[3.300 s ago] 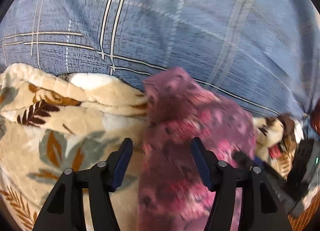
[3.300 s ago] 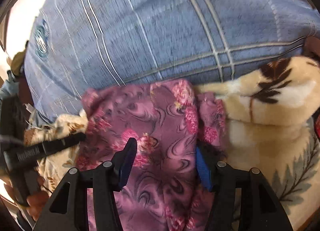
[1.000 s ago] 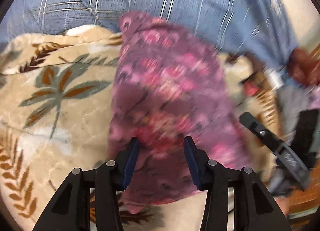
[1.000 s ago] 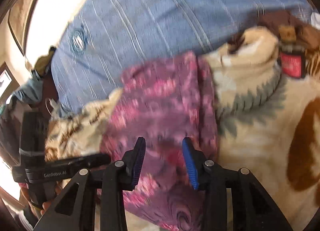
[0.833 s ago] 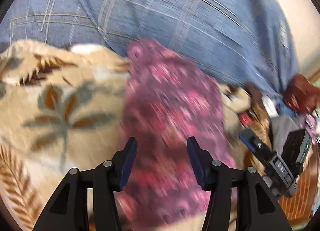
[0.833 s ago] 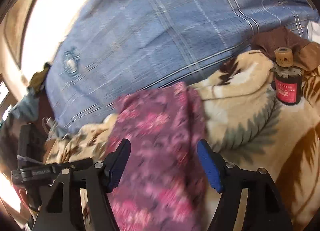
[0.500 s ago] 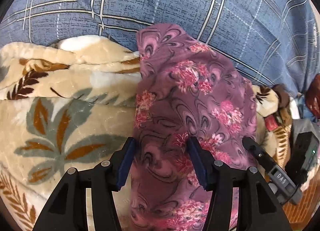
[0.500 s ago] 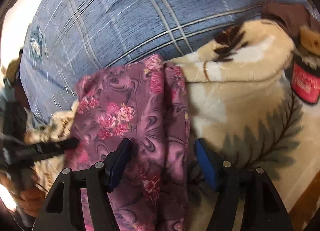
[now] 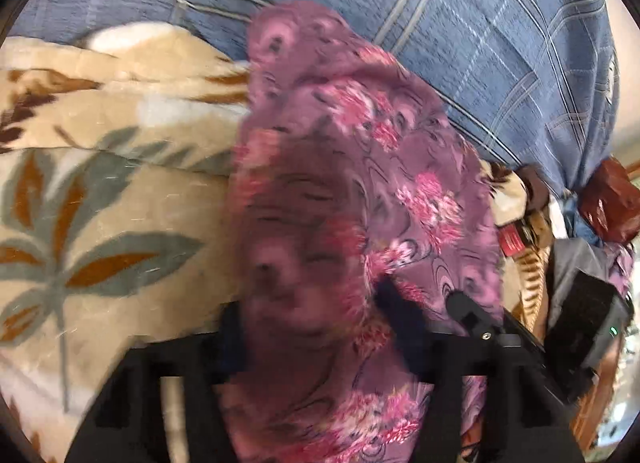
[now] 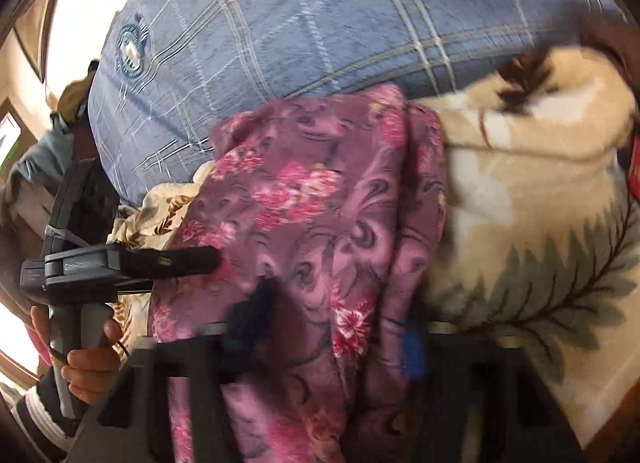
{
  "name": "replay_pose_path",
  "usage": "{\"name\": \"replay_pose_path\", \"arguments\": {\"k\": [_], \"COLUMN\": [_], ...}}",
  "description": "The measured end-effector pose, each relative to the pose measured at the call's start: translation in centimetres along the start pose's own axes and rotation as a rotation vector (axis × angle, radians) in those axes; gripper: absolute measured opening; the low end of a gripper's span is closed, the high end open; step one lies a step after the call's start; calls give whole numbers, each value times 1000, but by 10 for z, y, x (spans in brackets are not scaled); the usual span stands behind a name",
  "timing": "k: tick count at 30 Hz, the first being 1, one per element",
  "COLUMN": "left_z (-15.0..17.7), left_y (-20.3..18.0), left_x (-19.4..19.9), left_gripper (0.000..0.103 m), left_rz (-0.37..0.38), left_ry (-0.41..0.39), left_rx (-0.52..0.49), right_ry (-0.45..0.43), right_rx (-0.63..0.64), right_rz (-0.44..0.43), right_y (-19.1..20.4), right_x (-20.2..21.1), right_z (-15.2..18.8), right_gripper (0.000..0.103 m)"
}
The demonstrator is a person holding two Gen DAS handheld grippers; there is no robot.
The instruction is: Fold small clothes
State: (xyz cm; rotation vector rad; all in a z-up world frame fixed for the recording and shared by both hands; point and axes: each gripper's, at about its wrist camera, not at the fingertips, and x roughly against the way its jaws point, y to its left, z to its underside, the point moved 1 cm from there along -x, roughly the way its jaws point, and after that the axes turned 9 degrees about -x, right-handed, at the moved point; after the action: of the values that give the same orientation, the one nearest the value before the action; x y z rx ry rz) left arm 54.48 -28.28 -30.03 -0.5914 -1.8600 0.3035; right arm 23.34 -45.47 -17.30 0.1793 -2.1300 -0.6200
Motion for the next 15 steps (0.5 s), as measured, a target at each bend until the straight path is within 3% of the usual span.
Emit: {"name": "replay_pose_path", "arguments": {"k": [1, 2, 9, 15], "left_z": [2, 5, 26, 51], "left_y": [-1, -3, -34, -40], "left_x": [9, 18, 64, 142], "left_gripper": [26, 24, 22, 23], "left_rz": [17, 29, -10, -12], "left_ry": [-11, -22, -49, -95], "left_rx": [8, 10, -47, -84], "right_ry": [-23, -37, -60, -107], "right_rx": [20, 33, -8, 3], "right_rz": [27, 35, 53, 30], "right_y": [6, 11, 34, 72], "right_x": [6, 12, 31, 61], "right_z": [2, 3, 7, 21], "right_gripper": [29, 26, 25, 25]}}
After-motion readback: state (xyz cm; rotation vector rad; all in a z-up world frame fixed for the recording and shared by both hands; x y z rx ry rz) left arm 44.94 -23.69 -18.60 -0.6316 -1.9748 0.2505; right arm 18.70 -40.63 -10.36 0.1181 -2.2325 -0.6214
